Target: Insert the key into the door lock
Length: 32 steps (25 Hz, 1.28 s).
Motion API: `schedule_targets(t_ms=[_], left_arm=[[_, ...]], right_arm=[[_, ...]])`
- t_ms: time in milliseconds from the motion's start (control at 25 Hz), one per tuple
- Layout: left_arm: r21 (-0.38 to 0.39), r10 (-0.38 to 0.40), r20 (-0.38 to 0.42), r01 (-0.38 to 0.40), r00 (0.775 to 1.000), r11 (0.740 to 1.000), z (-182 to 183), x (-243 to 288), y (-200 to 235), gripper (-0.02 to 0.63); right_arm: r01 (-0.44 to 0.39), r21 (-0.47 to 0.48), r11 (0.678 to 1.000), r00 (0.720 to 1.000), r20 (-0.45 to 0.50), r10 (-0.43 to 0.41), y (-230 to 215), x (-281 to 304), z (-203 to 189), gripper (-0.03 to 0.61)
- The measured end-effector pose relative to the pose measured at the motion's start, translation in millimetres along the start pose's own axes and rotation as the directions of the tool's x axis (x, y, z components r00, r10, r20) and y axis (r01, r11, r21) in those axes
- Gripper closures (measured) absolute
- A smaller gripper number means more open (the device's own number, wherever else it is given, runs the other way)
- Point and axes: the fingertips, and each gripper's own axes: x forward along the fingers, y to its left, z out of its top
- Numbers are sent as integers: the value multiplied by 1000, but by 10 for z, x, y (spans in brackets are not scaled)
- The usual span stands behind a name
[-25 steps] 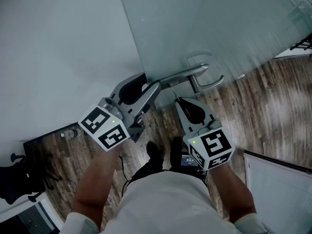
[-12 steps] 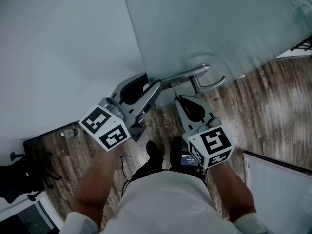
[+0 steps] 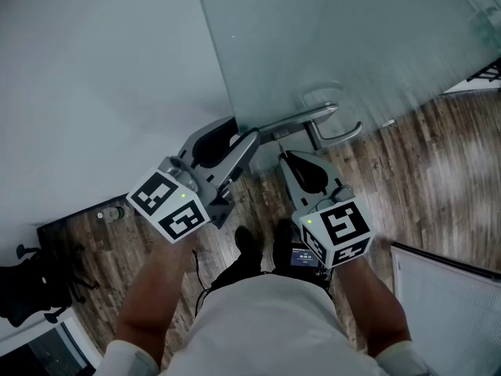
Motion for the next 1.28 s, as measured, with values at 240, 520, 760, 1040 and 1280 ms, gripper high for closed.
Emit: schedule_targets(t_ms=[240,520,760,1040,1280], left_arm=[[-7,2,4,-2,1000,1000,6,-1,4,466],[-7,-4,-2,4,1000,1000,-1,-4,-11,466],[4,3,12,-3,1000,1000,49,-2,10,466],[5,17,16,-17,1000,1000,33,-2,-8,466],[3,21,12,-21,1000,1000,35,-4,-2,465]], right_arm=[[4,-7,1000,1000,-1,-4,-7,22,13,561],[0,-18,1000,1000,-7,0,-19,57,25,561],[-16,-22,1000,1000,3,16,-23,94,76,560],[-49,24,999,999,1,49,0,83,48,560],[-48,31,998,999,3,48,-1,98,46,560]])
